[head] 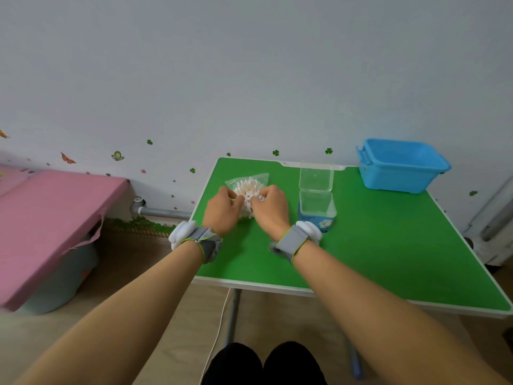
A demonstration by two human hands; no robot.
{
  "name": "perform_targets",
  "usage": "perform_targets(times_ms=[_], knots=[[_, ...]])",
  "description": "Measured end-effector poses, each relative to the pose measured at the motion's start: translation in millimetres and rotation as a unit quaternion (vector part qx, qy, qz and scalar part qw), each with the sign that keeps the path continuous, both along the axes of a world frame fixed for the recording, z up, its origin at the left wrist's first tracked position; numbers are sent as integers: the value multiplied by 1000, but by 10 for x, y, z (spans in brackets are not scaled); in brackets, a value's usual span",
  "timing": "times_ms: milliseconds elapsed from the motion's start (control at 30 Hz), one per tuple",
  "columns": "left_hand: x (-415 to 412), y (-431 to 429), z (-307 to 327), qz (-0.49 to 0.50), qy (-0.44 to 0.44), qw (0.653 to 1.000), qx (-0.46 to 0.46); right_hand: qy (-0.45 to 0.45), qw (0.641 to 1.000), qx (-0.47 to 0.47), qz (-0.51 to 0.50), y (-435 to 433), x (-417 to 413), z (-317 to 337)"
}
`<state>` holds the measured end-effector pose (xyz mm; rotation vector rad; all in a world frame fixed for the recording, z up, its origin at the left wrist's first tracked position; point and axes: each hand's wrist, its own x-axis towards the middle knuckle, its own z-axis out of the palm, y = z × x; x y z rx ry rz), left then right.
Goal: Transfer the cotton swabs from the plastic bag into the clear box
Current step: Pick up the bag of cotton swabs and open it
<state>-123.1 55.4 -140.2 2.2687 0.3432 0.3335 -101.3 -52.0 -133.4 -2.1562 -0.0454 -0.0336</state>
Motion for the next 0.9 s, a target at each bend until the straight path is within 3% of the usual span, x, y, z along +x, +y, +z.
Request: perform_targets(times_ms=[333,533,733,900], knots=[[22,89,0,79,80,993,40,67,997,-35,-29,-9,-46,82],[147,67,67,62,67,980,-175,96,995,3,-3,24,53,81],[137,-1,194,67,-13,962,-266,-3,997,76,-21,30,62,139],[91,-25,337,46,-85,955,-280,-100,983,148,-39,27,15,225]])
